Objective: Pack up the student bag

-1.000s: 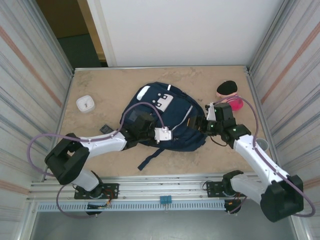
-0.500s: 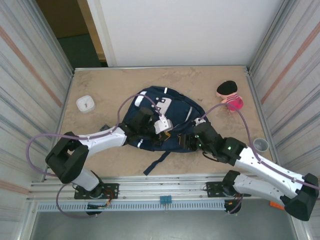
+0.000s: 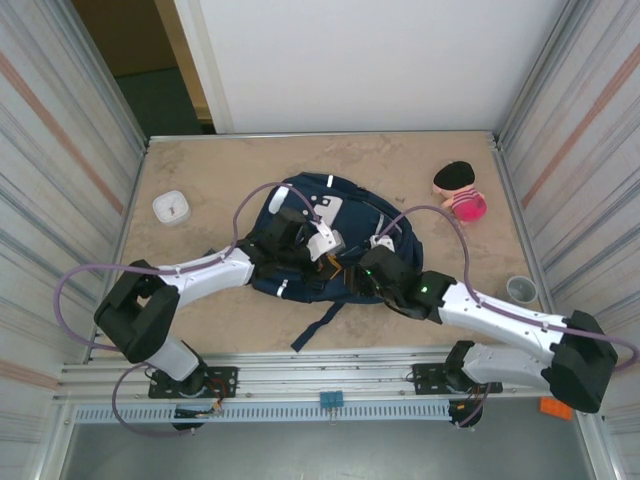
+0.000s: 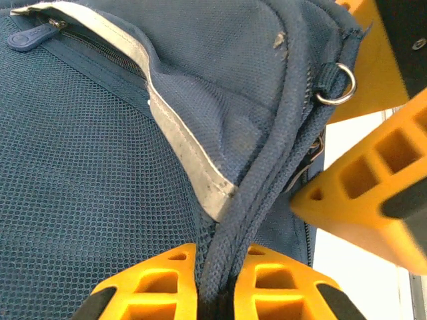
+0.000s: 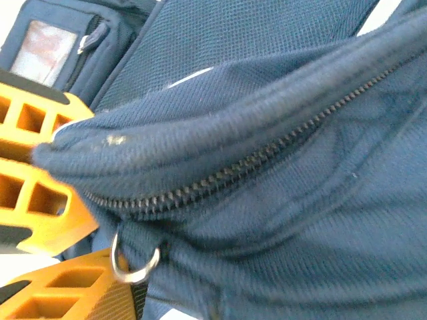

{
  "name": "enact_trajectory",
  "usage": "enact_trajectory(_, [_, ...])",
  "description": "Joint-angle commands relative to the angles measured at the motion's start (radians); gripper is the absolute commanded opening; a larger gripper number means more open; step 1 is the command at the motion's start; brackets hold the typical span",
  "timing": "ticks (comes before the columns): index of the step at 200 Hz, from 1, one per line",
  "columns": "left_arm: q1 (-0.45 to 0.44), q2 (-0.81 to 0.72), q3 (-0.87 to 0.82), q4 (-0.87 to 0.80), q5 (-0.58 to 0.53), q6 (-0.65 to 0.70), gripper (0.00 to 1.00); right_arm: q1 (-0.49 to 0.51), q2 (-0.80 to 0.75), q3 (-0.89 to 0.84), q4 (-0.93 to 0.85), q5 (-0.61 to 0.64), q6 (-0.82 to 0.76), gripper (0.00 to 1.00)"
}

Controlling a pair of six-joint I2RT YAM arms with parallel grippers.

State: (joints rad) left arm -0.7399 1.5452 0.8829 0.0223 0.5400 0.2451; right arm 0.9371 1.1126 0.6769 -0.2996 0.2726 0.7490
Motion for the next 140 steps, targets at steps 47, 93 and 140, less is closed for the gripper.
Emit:
enact_trajectory(47, [0.000,-0.028,0.031,-0.040,0.037,-0.029,0.00,0.007,0.115,0.155,-0.192,0.255,0.035,0.09])
enact_trajectory(93, [0.016,-0.029,0.023,-0.109,-0.083,0.022,0.00,-0.080,-0.015,0.150,-0.393,0.218,0.012,0.00])
enact_trajectory(140, [0.021,-0.044,0.011,-0.138,-0.107,0.088,0.00,-0.344,-0.103,0.117,-0.419,-0.050,-0.159,0.00])
